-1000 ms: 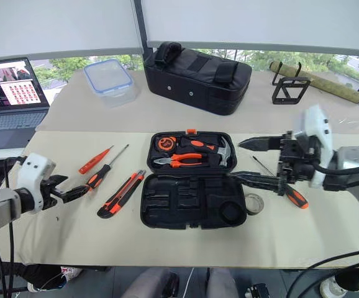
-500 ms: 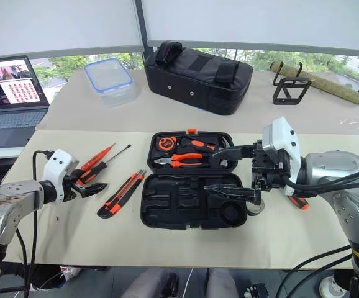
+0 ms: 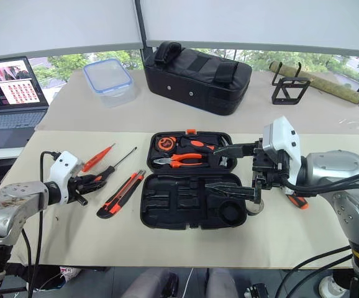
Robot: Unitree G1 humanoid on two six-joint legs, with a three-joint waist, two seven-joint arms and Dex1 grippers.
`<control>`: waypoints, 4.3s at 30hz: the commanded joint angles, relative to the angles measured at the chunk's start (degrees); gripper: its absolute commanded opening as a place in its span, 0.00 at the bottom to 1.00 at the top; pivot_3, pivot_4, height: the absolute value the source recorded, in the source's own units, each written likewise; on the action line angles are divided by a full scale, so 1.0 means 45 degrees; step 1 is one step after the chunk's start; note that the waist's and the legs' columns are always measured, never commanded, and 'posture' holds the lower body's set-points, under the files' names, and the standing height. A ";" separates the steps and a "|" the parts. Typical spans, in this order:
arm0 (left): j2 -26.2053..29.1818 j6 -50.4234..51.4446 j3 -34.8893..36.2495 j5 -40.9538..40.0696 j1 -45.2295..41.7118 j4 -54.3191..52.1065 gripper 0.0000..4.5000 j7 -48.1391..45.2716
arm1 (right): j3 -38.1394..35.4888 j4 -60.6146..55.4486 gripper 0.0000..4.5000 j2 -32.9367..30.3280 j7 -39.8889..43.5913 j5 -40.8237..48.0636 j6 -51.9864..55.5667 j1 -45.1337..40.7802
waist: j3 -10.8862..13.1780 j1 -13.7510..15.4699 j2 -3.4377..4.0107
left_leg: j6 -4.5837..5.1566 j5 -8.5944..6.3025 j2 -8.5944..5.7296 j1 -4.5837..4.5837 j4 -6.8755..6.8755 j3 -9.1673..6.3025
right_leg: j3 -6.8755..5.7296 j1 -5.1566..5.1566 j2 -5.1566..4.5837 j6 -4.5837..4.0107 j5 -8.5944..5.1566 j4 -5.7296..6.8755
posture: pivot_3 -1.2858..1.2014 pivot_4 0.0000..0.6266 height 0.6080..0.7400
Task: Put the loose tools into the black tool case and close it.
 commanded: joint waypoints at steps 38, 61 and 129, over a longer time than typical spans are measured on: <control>-0.2755 -0.6153 -0.6227 0.4185 -0.7996 0.3701 0.67 -0.6312 | -0.2433 0.0011 1.00 -0.0162 -0.0950 -0.1136 -0.0655 0.3120 | 0.0030 -0.0067 -0.0059 | 0.0026 0.0015 -0.0012 -0.0023 0.0105 0.0000 | -0.0052 0.0032 -0.0018 0.0001 0.0003 0.0027 | 0.52 0.24 0.81; -0.4815 -0.8418 -0.8275 0.6708 -0.8432 0.6906 0.01 -0.5991 | -0.2839 -0.0186 1.00 -0.0045 -0.1349 -0.1618 -0.0784 0.4427 | 0.0014 0.0146 -0.0061 | 0.0041 0.0007 -0.0017 -0.0028 0.0172 -0.0011 | -0.0050 0.0071 -0.0021 0.0018 0.0013 0.0030 | 0.52 0.24 0.81; 0.1691 -0.2254 -0.2746 -0.0513 -0.4448 -0.1215 1.00 -0.7522 | 0.5569 0.6475 0.34 0.1464 0.2749 -0.8851 -0.8175 -0.2459 | 0.0027 -0.0364 -0.0013 | 0.0019 0.0016 0.0054 -0.0127 0.0118 0.0137 | 0.0187 -0.0170 0.0180 0.0003 0.0051 0.0048 | 0.52 0.24 0.81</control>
